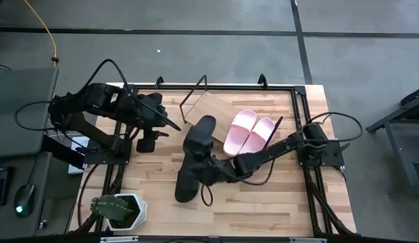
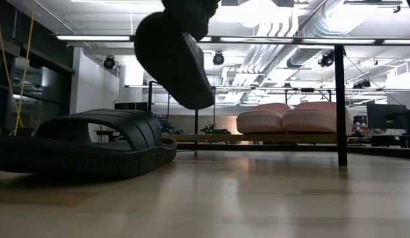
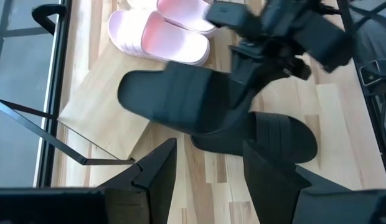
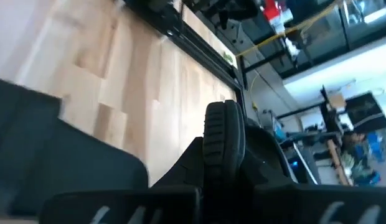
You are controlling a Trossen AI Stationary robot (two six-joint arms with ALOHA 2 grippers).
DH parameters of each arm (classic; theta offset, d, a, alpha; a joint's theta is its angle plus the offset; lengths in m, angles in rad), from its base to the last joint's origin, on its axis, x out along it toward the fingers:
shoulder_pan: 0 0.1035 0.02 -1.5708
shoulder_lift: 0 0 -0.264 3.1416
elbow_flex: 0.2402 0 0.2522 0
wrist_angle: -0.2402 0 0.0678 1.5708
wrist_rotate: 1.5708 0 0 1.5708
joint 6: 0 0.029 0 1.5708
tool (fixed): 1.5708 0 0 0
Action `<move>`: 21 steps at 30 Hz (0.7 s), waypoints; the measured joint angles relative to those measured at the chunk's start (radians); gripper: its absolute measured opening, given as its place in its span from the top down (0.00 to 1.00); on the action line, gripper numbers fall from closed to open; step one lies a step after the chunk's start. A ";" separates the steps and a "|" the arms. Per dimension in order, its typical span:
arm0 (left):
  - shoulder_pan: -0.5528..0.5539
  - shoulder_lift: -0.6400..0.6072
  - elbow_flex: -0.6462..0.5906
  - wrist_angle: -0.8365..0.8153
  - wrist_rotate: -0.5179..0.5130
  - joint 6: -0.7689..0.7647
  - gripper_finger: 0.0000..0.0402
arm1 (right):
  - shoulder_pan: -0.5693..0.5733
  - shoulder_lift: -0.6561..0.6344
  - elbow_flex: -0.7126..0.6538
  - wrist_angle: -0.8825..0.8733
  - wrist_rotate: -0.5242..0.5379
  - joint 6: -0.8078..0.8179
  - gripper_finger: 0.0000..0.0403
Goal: Pick and place slides into the shelf
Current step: Put the left black slide on the shelf
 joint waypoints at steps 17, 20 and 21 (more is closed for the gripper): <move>0.000 0.000 0.000 -0.014 -0.007 0.009 0.59 | -0.100 -0.392 -0.419 0.223 -0.131 0.059 0.97; 0.000 0.000 0.000 0.003 -0.007 0.027 0.59 | -0.105 -0.482 -0.543 0.349 -0.143 0.042 0.97; 0.000 0.000 0.000 0.013 -0.007 0.027 0.59 | -0.105 -0.501 -0.573 0.366 -0.138 0.035 0.97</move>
